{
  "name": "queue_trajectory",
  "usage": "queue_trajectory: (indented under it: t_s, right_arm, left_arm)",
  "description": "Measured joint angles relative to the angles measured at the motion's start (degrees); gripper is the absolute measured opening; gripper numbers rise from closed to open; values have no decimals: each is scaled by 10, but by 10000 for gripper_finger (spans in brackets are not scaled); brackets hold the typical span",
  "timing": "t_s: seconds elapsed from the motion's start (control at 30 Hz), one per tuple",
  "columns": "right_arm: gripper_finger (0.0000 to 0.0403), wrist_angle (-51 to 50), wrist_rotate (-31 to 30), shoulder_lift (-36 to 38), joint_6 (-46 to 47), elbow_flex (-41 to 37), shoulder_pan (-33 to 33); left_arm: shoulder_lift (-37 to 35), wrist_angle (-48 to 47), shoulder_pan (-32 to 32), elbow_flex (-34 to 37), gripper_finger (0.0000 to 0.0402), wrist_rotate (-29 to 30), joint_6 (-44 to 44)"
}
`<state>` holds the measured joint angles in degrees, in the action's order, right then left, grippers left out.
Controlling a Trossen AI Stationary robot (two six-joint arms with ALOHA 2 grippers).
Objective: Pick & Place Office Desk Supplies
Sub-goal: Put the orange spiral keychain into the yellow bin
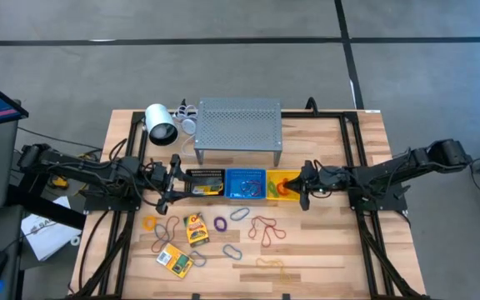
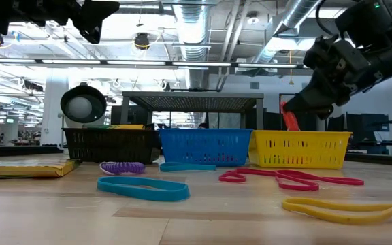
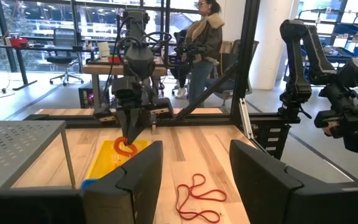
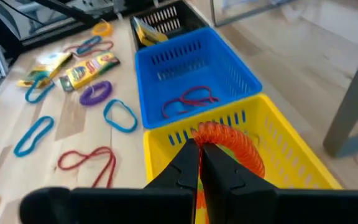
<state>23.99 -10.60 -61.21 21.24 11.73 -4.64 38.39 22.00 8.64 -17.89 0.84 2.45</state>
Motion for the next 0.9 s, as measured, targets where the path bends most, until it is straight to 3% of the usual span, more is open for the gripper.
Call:
queue_trajectory:
  t_s: [0.9]
  right_arm:
    - [4,-85,2,0,58,0,-2]
  left_arm:
    - [0,-1,0,0,181,0,0]
